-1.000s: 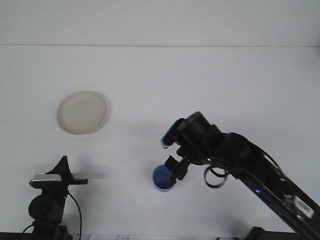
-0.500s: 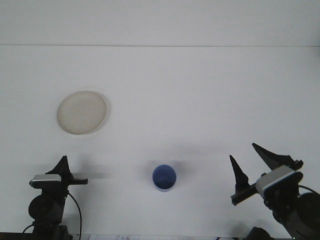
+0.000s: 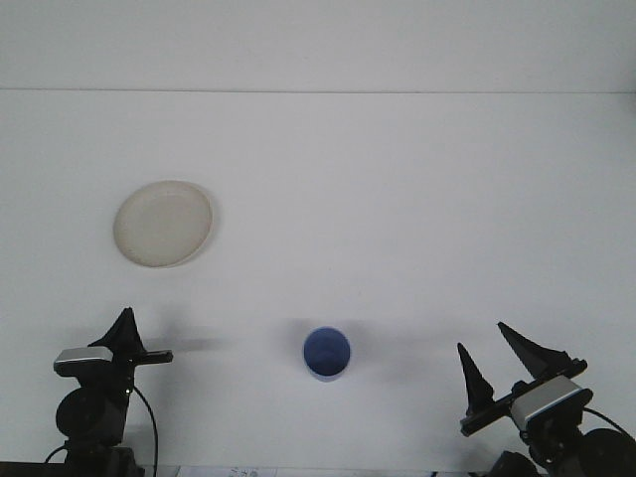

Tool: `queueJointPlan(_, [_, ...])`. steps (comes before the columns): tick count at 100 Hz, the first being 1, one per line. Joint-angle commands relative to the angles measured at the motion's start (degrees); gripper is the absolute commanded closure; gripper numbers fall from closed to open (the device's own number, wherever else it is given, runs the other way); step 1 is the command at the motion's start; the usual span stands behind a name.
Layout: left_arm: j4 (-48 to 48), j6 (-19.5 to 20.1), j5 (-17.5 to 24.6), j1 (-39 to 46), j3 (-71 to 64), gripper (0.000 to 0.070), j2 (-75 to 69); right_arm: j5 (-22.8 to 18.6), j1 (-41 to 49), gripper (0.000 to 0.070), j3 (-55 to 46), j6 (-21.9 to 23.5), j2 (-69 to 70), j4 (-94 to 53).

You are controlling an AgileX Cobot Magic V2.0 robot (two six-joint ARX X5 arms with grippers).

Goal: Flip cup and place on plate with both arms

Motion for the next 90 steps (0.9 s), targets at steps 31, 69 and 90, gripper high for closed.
queueJointPlan(31, [0.7,-12.5,0.5,0.0,9.6,0.0688,2.7,0.0,0.6,0.0243,0.5,1.0,0.0,0.5])
queueJointPlan(69, [-21.1,-1.3,22.1,-0.2,42.8,0.0185,29.0,0.0,0.6,0.0243,0.5,0.8,0.0,0.4])
queueJointPlan(90, [-31.4,-1.3,35.8,-6.3,56.0,0.0186,44.7,0.0,0.6,0.0243,0.5,0.8,0.0,0.4])
